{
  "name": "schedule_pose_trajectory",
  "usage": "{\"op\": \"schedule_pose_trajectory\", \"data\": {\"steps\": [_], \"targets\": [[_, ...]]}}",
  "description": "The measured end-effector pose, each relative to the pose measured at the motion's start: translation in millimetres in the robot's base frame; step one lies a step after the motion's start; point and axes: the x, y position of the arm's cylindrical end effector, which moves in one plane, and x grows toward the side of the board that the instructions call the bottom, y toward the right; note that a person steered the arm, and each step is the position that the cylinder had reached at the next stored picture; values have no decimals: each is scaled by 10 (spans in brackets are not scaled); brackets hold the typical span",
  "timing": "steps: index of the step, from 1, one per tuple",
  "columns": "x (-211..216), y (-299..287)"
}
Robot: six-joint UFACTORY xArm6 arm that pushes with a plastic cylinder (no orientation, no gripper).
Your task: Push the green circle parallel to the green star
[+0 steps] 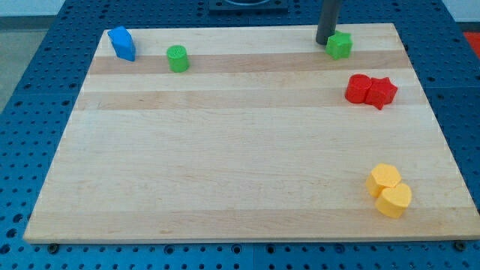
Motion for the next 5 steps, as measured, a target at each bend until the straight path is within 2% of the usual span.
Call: {"op": "schedule_pose_trajectory", "data": {"steps": [1,2,3,5], "targets": [[116,-232],[702,-697],[905,-1443],[941,-3087]]}}
